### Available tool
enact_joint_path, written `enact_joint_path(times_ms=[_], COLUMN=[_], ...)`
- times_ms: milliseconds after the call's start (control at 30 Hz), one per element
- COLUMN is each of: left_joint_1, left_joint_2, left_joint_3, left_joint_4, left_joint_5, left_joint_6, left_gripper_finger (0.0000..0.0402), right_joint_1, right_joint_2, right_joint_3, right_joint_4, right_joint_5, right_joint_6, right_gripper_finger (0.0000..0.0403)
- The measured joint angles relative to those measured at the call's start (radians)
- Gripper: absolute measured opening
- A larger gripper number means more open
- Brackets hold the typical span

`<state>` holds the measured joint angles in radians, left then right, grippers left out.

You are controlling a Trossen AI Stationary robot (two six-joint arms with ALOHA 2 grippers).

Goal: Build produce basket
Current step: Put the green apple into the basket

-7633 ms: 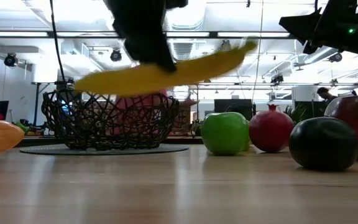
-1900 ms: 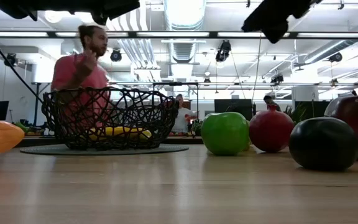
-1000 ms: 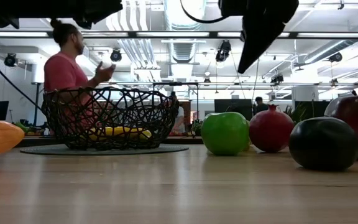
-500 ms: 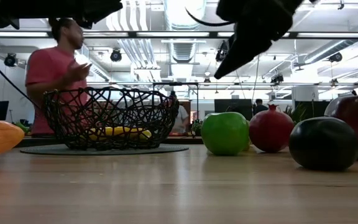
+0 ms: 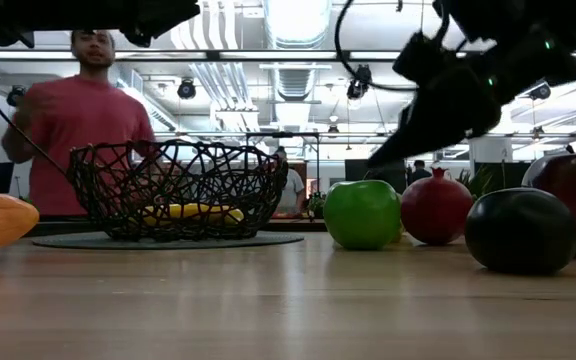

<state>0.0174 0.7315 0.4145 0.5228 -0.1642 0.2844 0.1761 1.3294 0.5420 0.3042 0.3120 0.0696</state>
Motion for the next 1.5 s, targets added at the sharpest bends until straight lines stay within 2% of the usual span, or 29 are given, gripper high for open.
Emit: enact_joint_path(times_ms=[167,533,667,900,1333,1500], left_joint_1=[0.0,0.0,0.0,0.0,0.0,0.0], left_joint_2=[0.005,0.022,0.022,0.023,0.021,0.002], left_joint_3=[0.0,0.0,0.0,0.0,0.0,0.0], left_joint_4=[0.001,0.02,0.02,0.02,0.019,0.058], left_joint_5=[0.0,0.0,0.0,0.0,0.0,-0.012], left_joint_6=[0.003,0.01,0.01,0.011,0.012,0.05], left_gripper_finger=[0.0182,0.0182,0.0182,0.0182,0.0182,0.0182], right_joint_1=[0.0,0.0,0.0,0.0,0.0,0.0], right_joint_2=[0.038,0.115,0.126,0.121,0.071,0.014], right_joint_3=[-0.013,0.01,0.011,0.01,0.036,0.122], right_joint_4=[0.082,0.138,0.147,0.141,0.135,-0.005], right_joint_5=[0.003,-0.023,-0.024,-0.031,-0.033,-0.005], right_joint_6=[0.009,0.008,0.017,0.016,0.016,-0.003], right_gripper_finger=[0.015,0.0124,0.0093,0.0015,0.0009,0.0009])
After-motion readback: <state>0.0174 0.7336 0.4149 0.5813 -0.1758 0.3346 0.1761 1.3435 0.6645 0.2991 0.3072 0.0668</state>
